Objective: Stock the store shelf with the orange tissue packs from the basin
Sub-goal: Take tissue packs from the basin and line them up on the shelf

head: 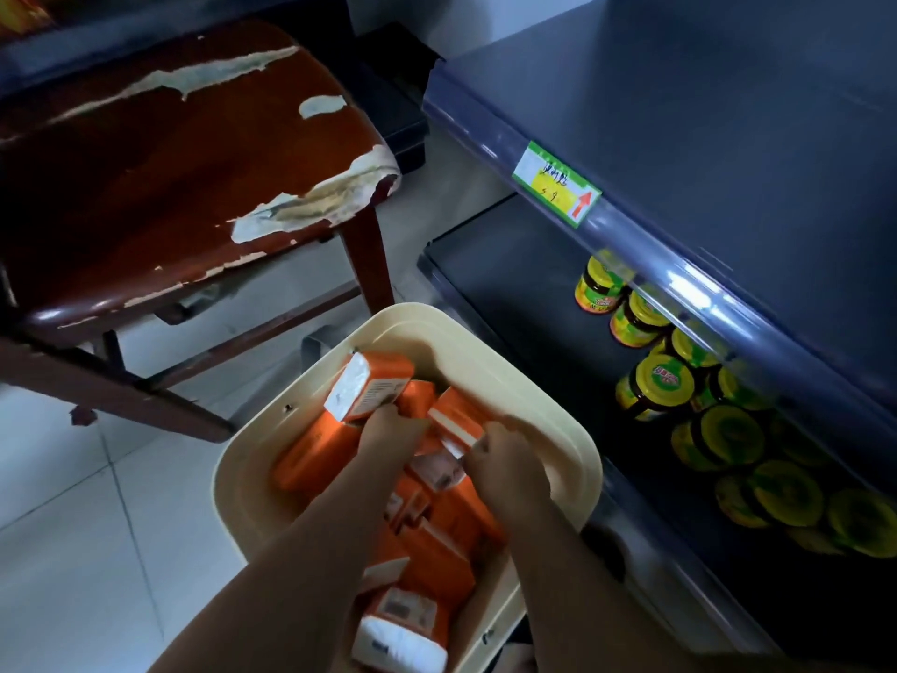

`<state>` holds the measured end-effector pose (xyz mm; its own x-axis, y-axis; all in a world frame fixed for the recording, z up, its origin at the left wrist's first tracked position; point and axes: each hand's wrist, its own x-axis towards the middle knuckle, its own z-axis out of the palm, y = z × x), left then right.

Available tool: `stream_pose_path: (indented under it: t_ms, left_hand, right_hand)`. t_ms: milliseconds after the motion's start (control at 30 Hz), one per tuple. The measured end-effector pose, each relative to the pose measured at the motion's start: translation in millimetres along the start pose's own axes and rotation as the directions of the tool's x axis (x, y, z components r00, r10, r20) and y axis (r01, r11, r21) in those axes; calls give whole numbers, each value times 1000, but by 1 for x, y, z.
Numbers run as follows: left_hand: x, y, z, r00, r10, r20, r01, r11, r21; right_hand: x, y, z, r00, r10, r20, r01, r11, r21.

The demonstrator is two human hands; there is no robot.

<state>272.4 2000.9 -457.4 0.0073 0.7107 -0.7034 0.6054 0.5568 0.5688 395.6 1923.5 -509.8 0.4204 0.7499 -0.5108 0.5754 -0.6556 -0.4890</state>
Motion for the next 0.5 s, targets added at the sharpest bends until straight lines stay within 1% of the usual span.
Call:
stream_pose_path:
  t_ms: [100,200,300,367,433,500]
  left_hand:
    - [20,-13,4,998,-20,-64,22,1000,19]
    - [26,-25,4,993,-18,-112,20,1000,22]
    - [21,-29,5,992,2,-126,-9,998,-56]
    - [11,-28,2,994,-5,-113,-14,987,-159]
    - [-4,-25,-1,997,-19,-80,-3,964,-267]
    - [-16,-26,-4,997,15,-73,-36,954,-299]
  right_hand:
    - [-1,1,-2,999,22,-37,-20,997,76]
    - [-6,-6,-12,998,58,-23,-49,959,280]
    - [-10,-13,-25,996,92,-3,-79,871,485]
    - [-18,-15,-34,990,140,-7,-105,774,624]
    - [-30,-19,-45,988,153,19,-123,709,694]
    - [-47,-23,-60,987,154,36,-131,669,731]
